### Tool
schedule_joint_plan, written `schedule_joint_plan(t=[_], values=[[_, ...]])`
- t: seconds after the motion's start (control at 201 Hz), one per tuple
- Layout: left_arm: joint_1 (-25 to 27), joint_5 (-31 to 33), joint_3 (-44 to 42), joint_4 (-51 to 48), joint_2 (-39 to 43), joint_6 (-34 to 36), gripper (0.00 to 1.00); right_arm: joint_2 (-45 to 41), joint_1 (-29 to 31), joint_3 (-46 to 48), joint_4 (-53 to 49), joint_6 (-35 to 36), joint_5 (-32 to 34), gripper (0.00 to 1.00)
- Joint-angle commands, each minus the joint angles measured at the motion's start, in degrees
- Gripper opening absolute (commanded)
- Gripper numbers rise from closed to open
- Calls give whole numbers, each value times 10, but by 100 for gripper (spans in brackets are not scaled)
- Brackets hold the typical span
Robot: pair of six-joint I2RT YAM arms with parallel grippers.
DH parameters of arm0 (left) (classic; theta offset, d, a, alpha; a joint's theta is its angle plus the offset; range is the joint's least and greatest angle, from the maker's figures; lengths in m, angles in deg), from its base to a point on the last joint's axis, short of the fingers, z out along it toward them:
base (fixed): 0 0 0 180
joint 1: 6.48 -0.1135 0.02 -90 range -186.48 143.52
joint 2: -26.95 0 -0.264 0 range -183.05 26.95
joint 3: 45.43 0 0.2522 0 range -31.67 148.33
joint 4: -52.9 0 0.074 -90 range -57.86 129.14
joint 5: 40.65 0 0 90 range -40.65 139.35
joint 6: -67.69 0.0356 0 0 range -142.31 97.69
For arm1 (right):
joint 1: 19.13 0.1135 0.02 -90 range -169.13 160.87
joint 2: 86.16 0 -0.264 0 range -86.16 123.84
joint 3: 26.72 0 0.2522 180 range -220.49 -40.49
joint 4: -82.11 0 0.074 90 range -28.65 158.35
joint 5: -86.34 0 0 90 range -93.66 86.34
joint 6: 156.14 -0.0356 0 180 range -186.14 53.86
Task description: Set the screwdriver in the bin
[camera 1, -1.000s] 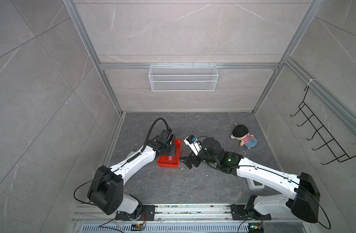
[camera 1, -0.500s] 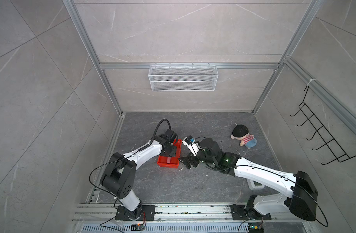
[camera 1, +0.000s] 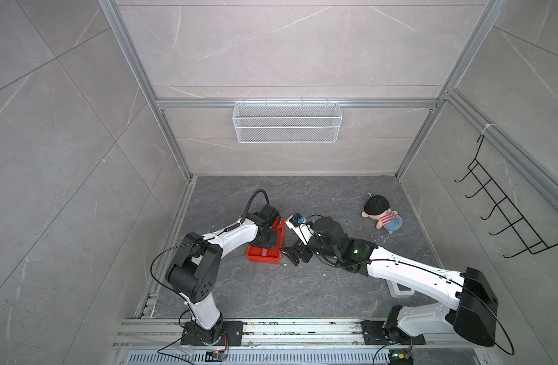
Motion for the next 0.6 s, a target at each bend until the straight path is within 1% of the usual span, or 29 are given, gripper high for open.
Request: schedule_joint_plan(t=[0.0, 0.125, 0.244, 0.473, 0.528, 0.593], values=[[-3, 6, 16, -5, 9, -8, 15, 4, 4, 6, -11, 12, 7, 99], [-3, 7, 20, -7, 18, -9, 25, 2, 4, 6, -10, 9, 8, 99], [-3, 6, 22, -7, 34, -9, 39, -2, 4, 6, -10, 5, 7, 99], [-3, 19, 17, 10, 99, -4, 58, -23, 4, 15, -3, 3, 26, 99], [-3, 23, 13, 17, 120, 2, 69, -30, 3, 16, -5, 5, 33, 99], [-3, 32, 5, 30, 145, 7, 75, -37, 1, 15, -13, 6, 36, 99]])
